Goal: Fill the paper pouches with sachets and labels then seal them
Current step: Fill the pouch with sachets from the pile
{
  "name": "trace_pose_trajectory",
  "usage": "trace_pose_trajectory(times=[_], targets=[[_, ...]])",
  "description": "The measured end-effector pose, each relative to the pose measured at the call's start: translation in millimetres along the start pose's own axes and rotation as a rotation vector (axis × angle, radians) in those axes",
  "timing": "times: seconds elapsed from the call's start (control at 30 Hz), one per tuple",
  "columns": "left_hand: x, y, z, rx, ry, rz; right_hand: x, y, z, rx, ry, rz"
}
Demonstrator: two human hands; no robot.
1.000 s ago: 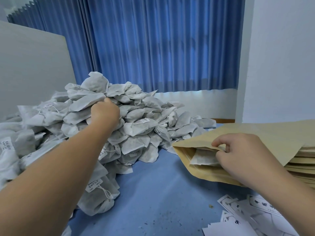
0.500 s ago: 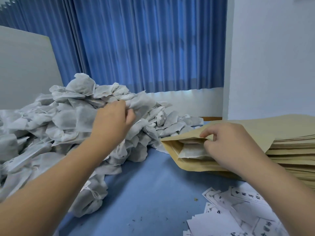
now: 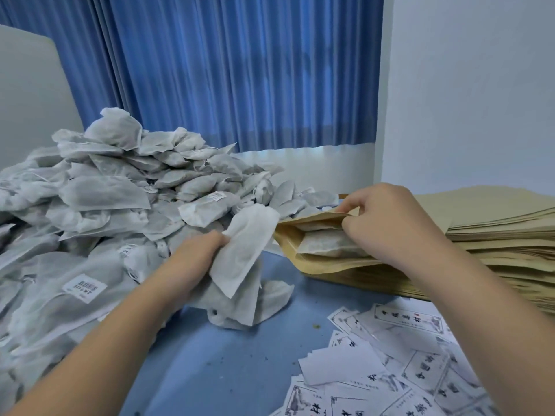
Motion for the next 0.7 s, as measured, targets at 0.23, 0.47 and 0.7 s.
trace_pose_trajectory(times=[0.23,0.47,0.7], targets=[[-13,2,7,-0.052,0.413,0.297,2,0,1,0.001,0.009,-0.012],[27,34,-19,0.532,-0.058,0.079,-2,-2,0,-0.004,-0.014,-0.038],[60,67,-28,1.306,-0.858,-0.217,-1,0,6,-0.021,-0.003,-0.031]])
Point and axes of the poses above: each hand's wrist, its own y-axis away from the middle knuckle, its own x-axis out of the palm, z = x × y, the point moved 1 cm from there along -y, towards the middle knuckle, and after that the axes turned 12 degrees about y, right-handed, at the moved point
